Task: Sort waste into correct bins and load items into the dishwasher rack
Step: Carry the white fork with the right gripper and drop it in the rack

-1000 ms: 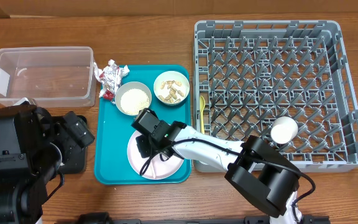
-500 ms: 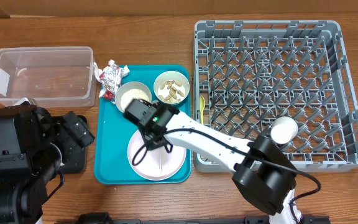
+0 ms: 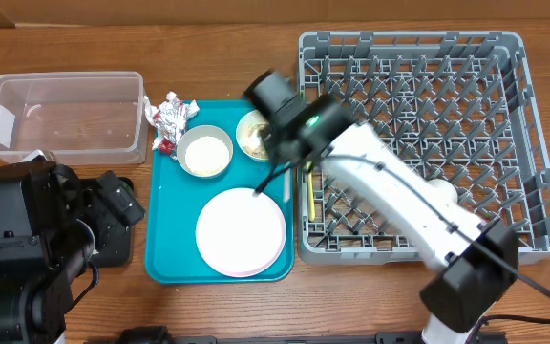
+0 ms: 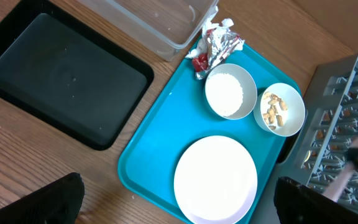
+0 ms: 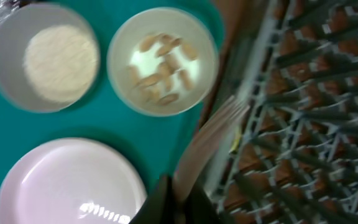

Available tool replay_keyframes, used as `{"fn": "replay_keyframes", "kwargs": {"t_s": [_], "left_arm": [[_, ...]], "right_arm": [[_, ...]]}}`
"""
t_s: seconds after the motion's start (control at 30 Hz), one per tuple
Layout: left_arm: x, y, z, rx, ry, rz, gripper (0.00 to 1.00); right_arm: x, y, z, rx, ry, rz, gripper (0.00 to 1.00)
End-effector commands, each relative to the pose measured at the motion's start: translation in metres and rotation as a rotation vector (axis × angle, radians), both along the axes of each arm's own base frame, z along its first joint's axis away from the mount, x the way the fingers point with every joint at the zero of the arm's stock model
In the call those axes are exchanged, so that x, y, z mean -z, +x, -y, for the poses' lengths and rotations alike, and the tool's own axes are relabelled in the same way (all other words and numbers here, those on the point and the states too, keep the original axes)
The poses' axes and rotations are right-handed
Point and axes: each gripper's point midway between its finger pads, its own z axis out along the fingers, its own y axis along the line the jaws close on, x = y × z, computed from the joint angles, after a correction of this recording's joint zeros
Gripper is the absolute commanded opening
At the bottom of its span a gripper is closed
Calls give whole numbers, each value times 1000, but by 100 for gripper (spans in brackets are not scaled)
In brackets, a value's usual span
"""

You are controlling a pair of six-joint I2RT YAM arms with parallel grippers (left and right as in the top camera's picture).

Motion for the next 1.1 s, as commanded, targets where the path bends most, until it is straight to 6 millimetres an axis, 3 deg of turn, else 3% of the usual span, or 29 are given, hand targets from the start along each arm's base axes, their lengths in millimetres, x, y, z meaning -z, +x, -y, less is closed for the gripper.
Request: {"fn": "replay_keyframes", "kwargs": {"t_s": [0.0,0.23,0.33,0.4,0.43,0.57,0.77,0.87,0.93,1.07], "left_arm": [[-3,0,-4,-5,26,6,100],[-3,0,-4,-5,26,6,100],[-3,0,-4,-5,26,6,100],[-3,0,-4,-5,26,6,100],[-3,0,-4,-5,26,6,100],[-3,0,-4,-5,26,6,100],[-3,0,-4,-5,26,6,100],[-6,4,-3,-26,-4,31,100],[-8,8,1,-43,-46,53,100],[-14,16,5,-20,-60,94,100]], "right_arm": [[4,15,18,-75,12,-5,5],[41,30,46,-85,-28,-9,6],[52,26,47,-120,-45,-27,19],[50,23,48,-127,-61,-29,31],[46,23,49,-119,-60,-27,33],[13,24,50,-52,-16,5,40],[-72,11,57,89,130,111,53],[-124,-9,66,142,240,184,61],[-159,-26,78,171,306,249,75],[-210,-61,110,203,387,365,93]]}}
